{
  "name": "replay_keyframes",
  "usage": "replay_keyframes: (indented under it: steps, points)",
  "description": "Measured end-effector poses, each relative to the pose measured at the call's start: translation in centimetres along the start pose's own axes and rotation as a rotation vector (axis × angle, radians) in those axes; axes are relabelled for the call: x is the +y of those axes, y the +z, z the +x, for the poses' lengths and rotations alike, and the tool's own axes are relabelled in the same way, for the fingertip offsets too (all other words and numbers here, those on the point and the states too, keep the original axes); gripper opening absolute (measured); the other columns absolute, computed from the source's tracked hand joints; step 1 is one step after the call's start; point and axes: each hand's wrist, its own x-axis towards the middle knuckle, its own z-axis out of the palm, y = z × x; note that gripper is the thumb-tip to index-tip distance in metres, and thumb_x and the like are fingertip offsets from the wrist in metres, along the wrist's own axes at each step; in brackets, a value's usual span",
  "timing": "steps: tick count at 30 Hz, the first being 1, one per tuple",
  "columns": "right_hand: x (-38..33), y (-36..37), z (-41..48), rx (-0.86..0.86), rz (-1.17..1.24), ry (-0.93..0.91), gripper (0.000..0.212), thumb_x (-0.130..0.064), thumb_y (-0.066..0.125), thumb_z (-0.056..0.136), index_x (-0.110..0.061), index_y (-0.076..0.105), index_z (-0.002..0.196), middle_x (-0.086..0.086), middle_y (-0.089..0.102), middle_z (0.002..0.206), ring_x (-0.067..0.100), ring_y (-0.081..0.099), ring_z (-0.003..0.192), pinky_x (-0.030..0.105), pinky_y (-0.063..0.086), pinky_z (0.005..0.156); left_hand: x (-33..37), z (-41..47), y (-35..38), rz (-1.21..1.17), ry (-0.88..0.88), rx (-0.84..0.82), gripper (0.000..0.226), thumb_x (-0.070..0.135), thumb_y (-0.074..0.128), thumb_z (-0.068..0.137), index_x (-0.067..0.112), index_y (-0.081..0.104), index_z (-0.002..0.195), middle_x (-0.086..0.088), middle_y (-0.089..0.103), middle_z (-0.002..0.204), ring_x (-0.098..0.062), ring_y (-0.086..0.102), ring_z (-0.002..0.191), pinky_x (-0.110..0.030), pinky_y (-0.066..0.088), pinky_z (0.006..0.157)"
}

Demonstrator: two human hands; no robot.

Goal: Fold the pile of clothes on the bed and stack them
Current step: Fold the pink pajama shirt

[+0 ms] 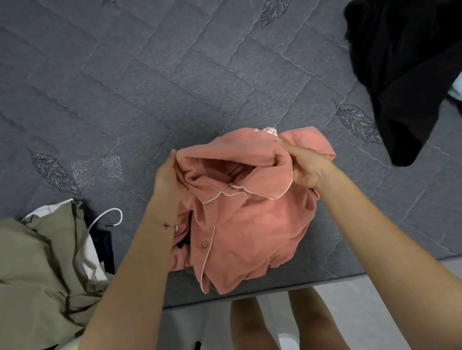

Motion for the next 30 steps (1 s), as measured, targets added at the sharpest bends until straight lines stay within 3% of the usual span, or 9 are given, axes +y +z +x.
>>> replay_keyframes:
  steps: [2, 5, 9, 12, 16, 20, 23, 26, 30]
  points:
    - [0.1, 0.1, -0.2, -0.036, 0.011, -0.009, 0.022, -0.021, 0.053, 0.099, -0.006, 0.064, 0.109, 0.009, 0.072, 0.092, 0.015, 0.071, 0.075, 0.026, 0.060, 0.067, -0.1, 0.0, -0.3, -0.018, -0.032, -0.050, 0.055, 0.045, 0.046, 0.098, -0.002, 0.070, 0.112, -0.024, 0.065, 0.120, -0.036, 0.065, 0.109, -0.045, 0.057, 0.083]
    - [0.4, 0.3, -0.1, -0.017, 0.053, -0.054, 0.024, -0.022, 0.049, 0.101, -0.006, 0.064, 0.110, 0.011, 0.069, 0.105, 0.018, 0.069, 0.089, 0.029, 0.058, 0.080, -0.2, 0.8, -0.1, 0.063, 0.071, 0.023, 0.045, 0.038, 0.050, 0.099, -0.003, 0.063, 0.114, -0.022, 0.067, 0.111, -0.031, 0.069, 0.098, -0.041, 0.058, 0.076]
    - [1.5, 0.7, 0.2, 0.100, -0.218, -0.329, 0.027, -0.019, 0.070, 0.088, -0.017, 0.058, 0.113, 0.009, 0.059, 0.121, 0.020, 0.058, 0.108, 0.035, 0.047, 0.099, -0.9, 0.9, -0.2, 0.561, 0.347, 0.097, 0.037, 0.029, 0.072, 0.087, 0.017, 0.049, 0.114, -0.006, 0.062, 0.101, -0.012, 0.066, 0.083, -0.025, 0.057, 0.073]
    - [2.0, 0.6, 0.1, 0.105, -0.690, -0.507, 0.059, -0.010, 0.086, 0.070, -0.026, 0.049, 0.114, -0.007, 0.053, 0.120, 0.004, 0.048, 0.113, 0.015, 0.038, 0.097, -0.9, 1.4, -0.7, 1.060, 0.490, 0.107, 0.049, 0.012, 0.081, 0.076, 0.020, 0.049, 0.113, -0.003, 0.049, 0.112, -0.009, 0.052, 0.097, -0.017, 0.044, 0.085]
    - [2.8, 0.3, 1.0, 0.316, -1.027, -0.675, 0.026, -0.001, 0.075, 0.078, -0.001, 0.067, 0.103, 0.014, 0.054, 0.114, 0.015, 0.045, 0.103, -0.004, 0.026, 0.080, -0.8, 1.7, -1.0, 1.380, 0.731, 0.179, 0.015, 0.003, 0.074, 0.080, 0.001, 0.065, 0.092, -0.010, 0.054, 0.089, -0.021, 0.045, 0.093, -0.029, 0.039, 0.085]
    - [3.2, -0.3, 1.4, 0.514, -1.161, -0.735, 0.019, -0.023, 0.073, 0.085, -0.004, 0.074, 0.083, 0.011, 0.059, 0.103, 0.026, 0.047, 0.098, 0.019, 0.029, 0.081, -0.7, 1.7, -1.9, 1.381, 0.778, 0.334, 0.010, 0.009, 0.068, 0.086, 0.003, 0.072, 0.093, -0.016, 0.062, 0.097, -0.028, 0.052, 0.100, -0.030, 0.039, 0.093]
    - [2.9, -0.4, 1.3, 0.451, -1.037, -0.648, 0.029, -0.025, 0.071, 0.086, 0.002, 0.068, 0.074, 0.019, 0.065, 0.076, 0.019, 0.048, 0.068, 0.033, 0.034, 0.062, -0.7, 1.5, -2.3, 1.305, 0.748, 0.310, 0.009, 0.011, 0.063, 0.090, 0.008, 0.072, 0.092, -0.011, 0.067, 0.094, -0.022, 0.059, 0.091, -0.020, 0.044, 0.082]
    - [2.8, 0.3, 1.2, 0.397, -0.887, -0.644, 0.021, -0.019, 0.069, 0.088, -0.001, 0.069, 0.077, 0.005, 0.060, 0.061, 0.009, 0.044, 0.055, 0.027, 0.035, 0.054, -1.0, 1.1, -2.0, 1.153, 0.739, 0.251, 0.011, 0.008, 0.061, 0.091, 0.012, 0.071, 0.095, -0.002, 0.070, 0.092, -0.013, 0.062, 0.083, -0.007, 0.043, 0.072]
    - [2.5, 1.2, 1.4, 0.358, -0.631, -0.645, 0.011, -0.010, 0.062, 0.092, -0.003, 0.069, 0.097, -0.005, 0.058, 0.072, 0.007, 0.050, 0.065, 0.018, 0.040, 0.064, -0.9, 1.2, -1.5, 0.866, 0.719, 0.169, 0.015, 0.013, 0.055, 0.097, 0.015, 0.065, 0.108, 0.000, 0.068, 0.107, -0.008, 0.064, 0.097, -0.020, 0.050, 0.087]
